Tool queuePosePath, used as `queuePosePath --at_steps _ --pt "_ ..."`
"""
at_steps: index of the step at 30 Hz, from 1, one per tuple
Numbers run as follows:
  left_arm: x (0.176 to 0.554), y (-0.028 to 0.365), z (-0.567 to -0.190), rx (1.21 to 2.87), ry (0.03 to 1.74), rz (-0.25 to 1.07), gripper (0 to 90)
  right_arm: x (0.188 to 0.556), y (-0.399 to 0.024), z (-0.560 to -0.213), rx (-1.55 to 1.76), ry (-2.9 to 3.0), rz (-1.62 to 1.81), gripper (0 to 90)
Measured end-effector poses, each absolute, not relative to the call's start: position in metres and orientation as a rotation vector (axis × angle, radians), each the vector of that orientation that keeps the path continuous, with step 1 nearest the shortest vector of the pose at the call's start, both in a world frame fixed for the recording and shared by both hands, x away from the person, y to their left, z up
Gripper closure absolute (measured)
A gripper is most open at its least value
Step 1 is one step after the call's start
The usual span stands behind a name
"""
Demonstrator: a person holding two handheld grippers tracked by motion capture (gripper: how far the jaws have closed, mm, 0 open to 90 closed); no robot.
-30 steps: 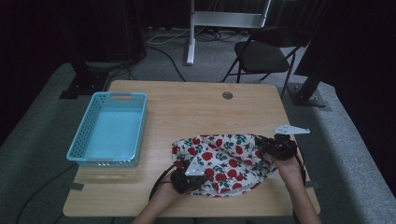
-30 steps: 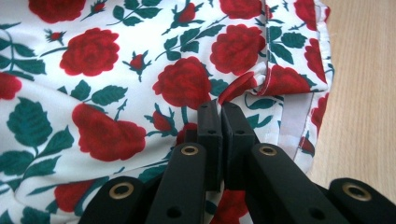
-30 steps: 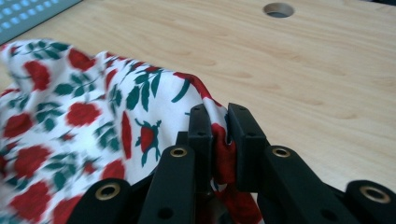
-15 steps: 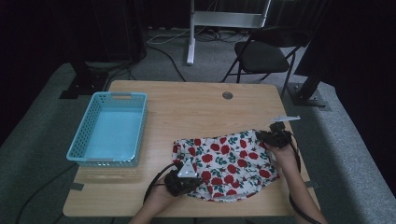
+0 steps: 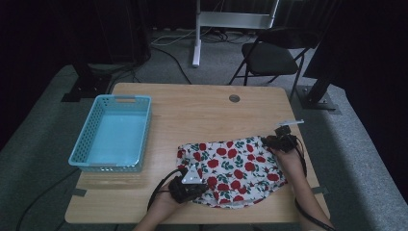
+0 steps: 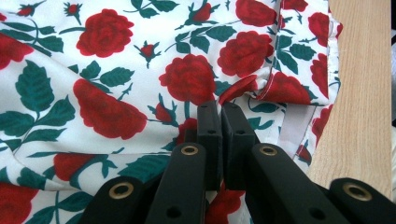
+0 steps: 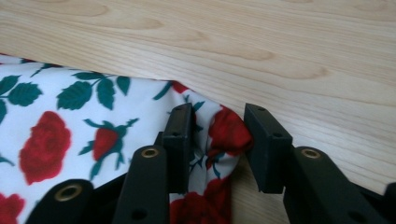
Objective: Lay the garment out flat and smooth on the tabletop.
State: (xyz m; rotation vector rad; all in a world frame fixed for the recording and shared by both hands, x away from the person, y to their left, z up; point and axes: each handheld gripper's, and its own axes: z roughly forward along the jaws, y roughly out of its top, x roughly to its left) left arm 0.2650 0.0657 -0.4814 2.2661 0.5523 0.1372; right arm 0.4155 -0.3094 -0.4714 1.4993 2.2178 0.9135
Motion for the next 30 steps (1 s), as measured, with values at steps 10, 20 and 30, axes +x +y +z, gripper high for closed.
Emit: queuePosePath --at_steps 10,20,30 --pt "0.267 0.065 -0.481 2.259 0.588 0.205 71.9 0.393 -0.327 -0.452 1.492 2.161 0.98 48.5" --pt "0.27 0.064 -0.481 2.253 0.602 0.233 64.1 0.316 -0.335 -0.43 1.305 2.286 1.295 42.2" --pt "0.273 0.066 -0.481 2.252 0.609 0.212 64.1 0.257 -0.333 -0.45 1.068 2.46 1.266 42.1"
